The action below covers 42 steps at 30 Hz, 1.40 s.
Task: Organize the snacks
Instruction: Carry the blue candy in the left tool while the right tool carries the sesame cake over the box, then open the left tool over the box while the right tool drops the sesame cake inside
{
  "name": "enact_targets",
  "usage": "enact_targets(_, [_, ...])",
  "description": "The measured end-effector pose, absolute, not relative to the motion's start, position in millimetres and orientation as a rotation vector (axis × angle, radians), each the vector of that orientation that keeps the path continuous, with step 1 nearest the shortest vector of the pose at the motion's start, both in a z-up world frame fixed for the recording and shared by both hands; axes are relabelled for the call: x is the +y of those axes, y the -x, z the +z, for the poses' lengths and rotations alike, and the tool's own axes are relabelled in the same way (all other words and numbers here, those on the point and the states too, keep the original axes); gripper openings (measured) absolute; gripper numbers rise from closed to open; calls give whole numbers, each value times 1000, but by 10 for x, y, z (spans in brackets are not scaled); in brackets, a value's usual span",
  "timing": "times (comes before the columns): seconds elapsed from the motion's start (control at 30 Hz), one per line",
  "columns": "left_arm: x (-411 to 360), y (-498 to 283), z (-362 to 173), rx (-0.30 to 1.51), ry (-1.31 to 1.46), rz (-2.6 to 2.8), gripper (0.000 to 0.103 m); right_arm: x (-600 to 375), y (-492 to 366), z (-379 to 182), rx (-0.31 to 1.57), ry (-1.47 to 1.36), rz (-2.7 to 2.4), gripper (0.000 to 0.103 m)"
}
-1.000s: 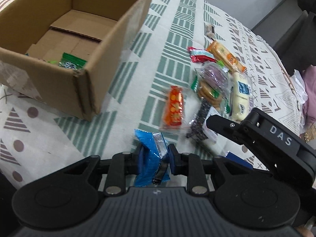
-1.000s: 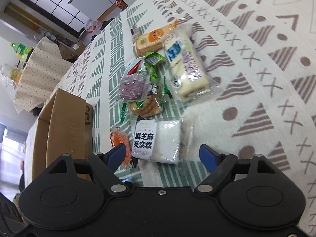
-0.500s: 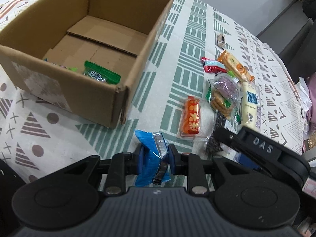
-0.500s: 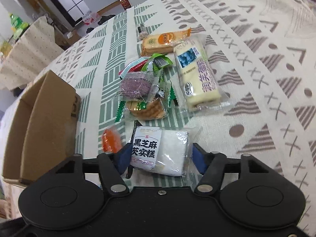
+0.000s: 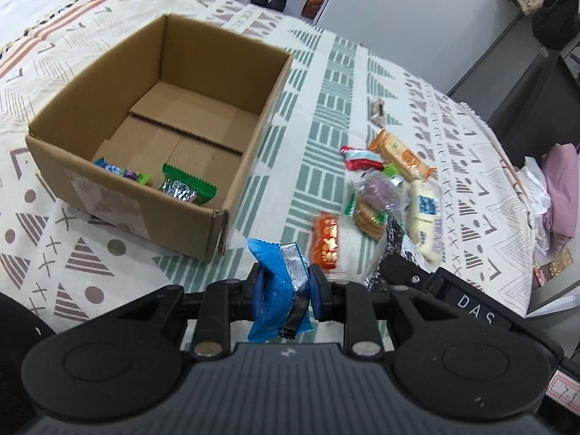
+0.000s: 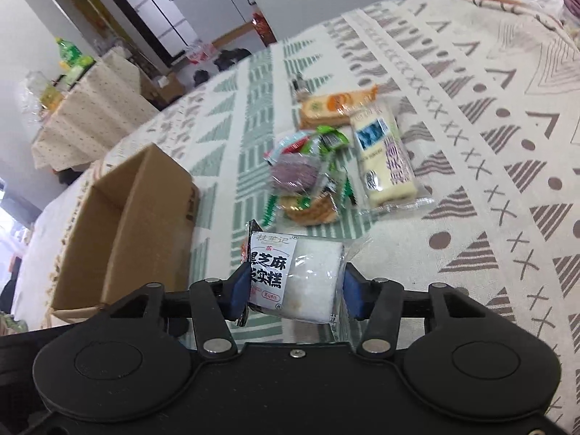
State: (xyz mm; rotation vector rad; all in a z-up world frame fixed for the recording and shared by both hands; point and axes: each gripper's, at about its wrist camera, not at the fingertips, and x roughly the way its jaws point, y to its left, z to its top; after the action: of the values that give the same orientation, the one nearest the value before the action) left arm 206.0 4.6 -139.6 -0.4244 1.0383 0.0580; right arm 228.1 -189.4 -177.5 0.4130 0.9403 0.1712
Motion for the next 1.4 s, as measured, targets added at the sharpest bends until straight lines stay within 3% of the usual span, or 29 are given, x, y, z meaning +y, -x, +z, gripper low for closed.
enact_targets(0.57, [319, -1907, -864, 881, 420, 89, 25, -1693, -2098, -1398, 814, -478, 320, 51])
enact_targets(1.4, [1365, -2143, -968, 816, 522, 180, 29, -839, -2373, -1298, 785, -449, 406, 51])
